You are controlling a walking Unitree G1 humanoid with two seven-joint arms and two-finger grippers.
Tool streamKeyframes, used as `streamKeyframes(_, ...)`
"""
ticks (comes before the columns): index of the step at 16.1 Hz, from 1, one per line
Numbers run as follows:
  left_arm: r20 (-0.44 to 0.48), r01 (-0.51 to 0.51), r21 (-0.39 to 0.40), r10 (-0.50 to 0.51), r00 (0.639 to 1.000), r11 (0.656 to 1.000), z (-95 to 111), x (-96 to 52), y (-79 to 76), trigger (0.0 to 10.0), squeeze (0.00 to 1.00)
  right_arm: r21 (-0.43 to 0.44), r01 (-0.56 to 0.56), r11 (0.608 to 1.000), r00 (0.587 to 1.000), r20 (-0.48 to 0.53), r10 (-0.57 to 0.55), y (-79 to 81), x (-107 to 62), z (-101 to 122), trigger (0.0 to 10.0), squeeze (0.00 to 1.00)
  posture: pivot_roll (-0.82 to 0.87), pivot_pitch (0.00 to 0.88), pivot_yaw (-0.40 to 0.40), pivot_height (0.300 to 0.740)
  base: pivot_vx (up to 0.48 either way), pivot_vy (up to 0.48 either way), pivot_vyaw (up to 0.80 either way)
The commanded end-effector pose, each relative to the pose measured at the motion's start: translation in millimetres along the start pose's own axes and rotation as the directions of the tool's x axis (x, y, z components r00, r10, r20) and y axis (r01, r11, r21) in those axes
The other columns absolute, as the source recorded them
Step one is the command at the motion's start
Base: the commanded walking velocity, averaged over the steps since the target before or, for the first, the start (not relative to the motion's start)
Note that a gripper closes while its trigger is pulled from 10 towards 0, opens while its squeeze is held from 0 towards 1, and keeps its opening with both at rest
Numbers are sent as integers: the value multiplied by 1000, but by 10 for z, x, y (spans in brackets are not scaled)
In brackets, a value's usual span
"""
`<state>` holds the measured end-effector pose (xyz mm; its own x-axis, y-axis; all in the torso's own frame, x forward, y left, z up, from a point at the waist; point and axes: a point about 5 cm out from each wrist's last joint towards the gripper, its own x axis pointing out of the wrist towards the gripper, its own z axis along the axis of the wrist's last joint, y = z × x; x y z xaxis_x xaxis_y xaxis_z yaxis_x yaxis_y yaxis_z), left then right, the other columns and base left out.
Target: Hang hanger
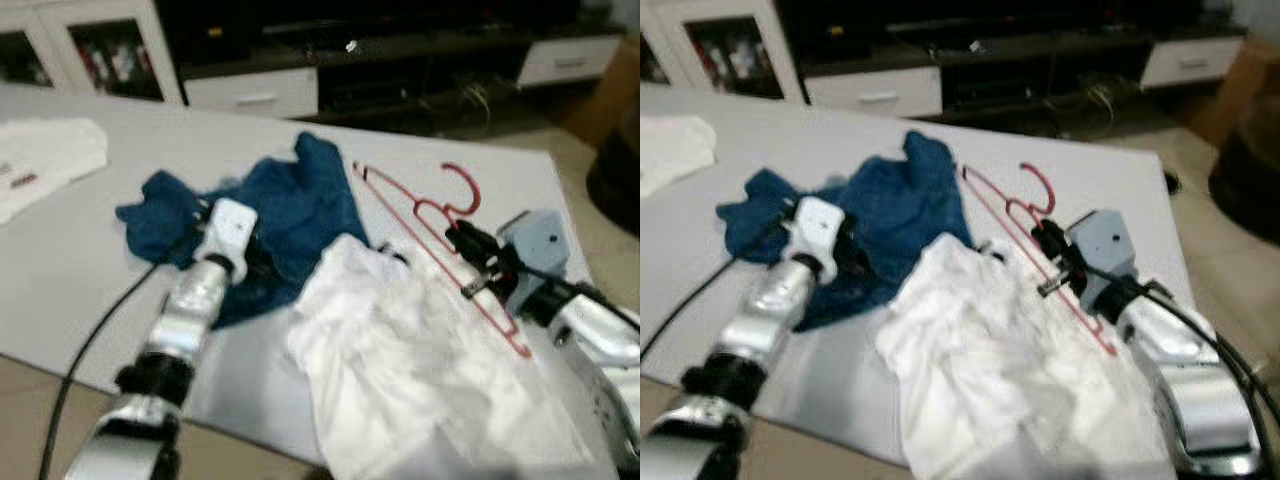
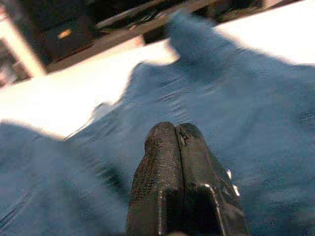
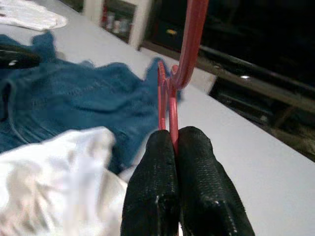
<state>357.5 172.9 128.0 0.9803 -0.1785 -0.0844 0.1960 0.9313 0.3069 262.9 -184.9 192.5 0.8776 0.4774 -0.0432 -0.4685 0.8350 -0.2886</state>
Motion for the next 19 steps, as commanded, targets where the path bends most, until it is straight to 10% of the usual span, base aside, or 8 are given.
streamKeyframes(1, -10, 6, -8, -6, 1000, 1000, -18, 1, -29, 10000, 0, -3, 3, 1000, 1000, 9, -3, -20, -20, 33, 10000, 0, -3, 78, 32, 740, 0, 0, 0)
streamKeyframes(7, -28, 147, 71, -145, 989, 987, -30, -25, -171, 10000, 0, -3, 3, 1000, 1000, 5, -3, -16, -29, 36, 10000, 0, -5, 85, 28, 740, 0, 0, 0)
streamKeyframes(9, -16, 267, 221, -270, 963, 938, 27, -73, -248, 10000, 0, -2, 2, 1000, 1000, 4, -2, -14, -32, 36, 10000, 0, -1, 87, 27, 740, 0, 0, 0)
streamKeyframes(19, -188, 496, 367, -460, 868, 787, 9, -214, 39, 10000, 0, 0, -5, 1000, 1000, 1, 5, -2, -13, 33, 10000, 0, 5, 93, 27, 740, 0, 0, 0)
